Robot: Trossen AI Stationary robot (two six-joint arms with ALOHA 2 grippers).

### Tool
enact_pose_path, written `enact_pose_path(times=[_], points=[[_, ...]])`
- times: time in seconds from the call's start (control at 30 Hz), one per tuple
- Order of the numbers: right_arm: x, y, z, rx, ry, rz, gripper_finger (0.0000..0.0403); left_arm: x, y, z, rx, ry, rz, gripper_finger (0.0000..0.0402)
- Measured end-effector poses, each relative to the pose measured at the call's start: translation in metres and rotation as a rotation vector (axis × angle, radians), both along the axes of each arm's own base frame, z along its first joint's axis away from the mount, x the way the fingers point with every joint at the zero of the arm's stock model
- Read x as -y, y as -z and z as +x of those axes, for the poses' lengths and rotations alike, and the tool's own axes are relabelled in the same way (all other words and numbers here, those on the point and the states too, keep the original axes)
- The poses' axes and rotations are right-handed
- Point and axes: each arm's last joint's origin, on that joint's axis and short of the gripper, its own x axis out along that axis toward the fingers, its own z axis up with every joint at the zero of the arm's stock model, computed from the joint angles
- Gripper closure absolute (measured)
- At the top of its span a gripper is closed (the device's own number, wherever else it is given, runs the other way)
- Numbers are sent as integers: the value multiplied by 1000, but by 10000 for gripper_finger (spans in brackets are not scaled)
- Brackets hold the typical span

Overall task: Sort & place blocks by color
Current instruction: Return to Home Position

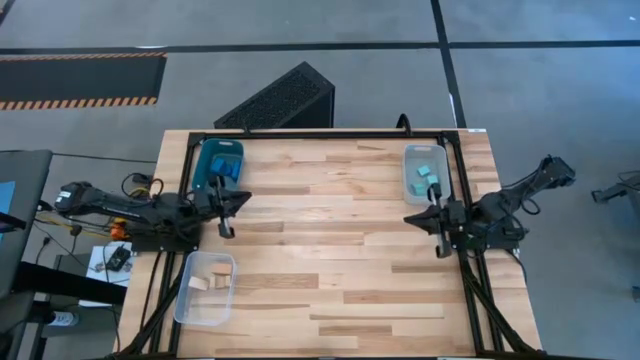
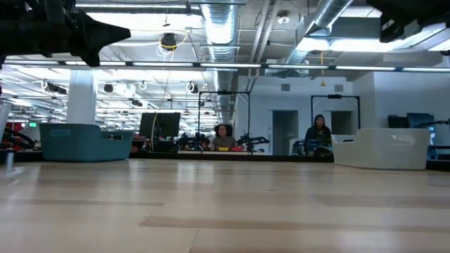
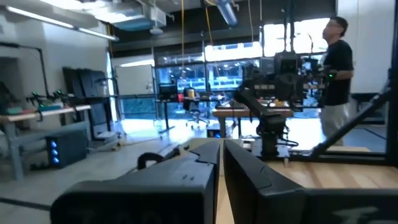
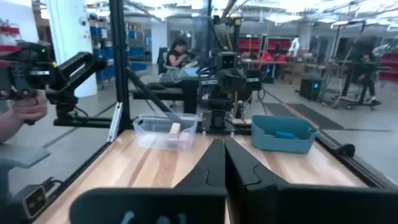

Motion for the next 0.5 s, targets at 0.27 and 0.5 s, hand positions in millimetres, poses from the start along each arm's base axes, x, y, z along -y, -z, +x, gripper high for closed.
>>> enact_pose_path(times=[0.27, 0.5], points=[[12, 18, -14, 72, 21, 22, 399, -2, -2, -12, 14, -14, 25, 386], [18, 24, -27, 157, -8, 36, 400, -4, -3, -21, 33, -24, 19, 386]])
